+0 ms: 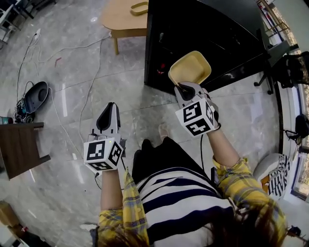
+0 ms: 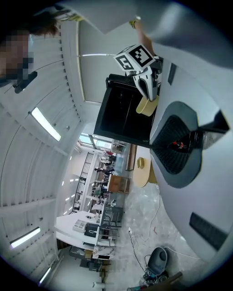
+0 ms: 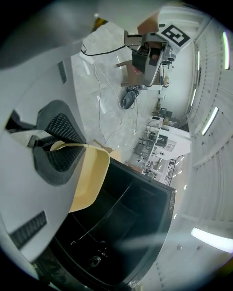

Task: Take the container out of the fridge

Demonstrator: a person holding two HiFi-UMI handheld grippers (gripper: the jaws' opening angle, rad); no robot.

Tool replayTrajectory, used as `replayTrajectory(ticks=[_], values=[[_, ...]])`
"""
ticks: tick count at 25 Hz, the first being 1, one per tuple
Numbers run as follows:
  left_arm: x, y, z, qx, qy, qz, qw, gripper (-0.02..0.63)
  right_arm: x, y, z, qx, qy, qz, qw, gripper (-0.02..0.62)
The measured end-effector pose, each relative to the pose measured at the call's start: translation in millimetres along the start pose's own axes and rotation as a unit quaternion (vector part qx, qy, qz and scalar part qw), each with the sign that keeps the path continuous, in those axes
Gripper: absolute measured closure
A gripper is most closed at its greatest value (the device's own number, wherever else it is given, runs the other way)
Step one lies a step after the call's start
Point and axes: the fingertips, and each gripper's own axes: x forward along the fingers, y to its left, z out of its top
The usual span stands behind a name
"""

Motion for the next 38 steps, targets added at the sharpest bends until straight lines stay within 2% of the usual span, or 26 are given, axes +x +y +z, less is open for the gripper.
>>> replayTrajectory(ticks=[12, 22, 38], values=[[-13, 6, 10, 0.013, -0.008, 0.001, 0.9999, 0.569, -24, 29, 3, 0.006, -0.009, 0.018, 1.0, 0.554], [-14, -2, 0, 0.021, 0.007, -0.013, 0.9997, 0.569, -40, 53, -5, 0.003, -0.006, 0.039, 0.999, 0.555], [-20, -9, -11, 0.021, 0.018, -0.012, 0.9995, 0.569, -48, 60, -12, 0.003, -0.008, 0.048, 0.999, 0.555]])
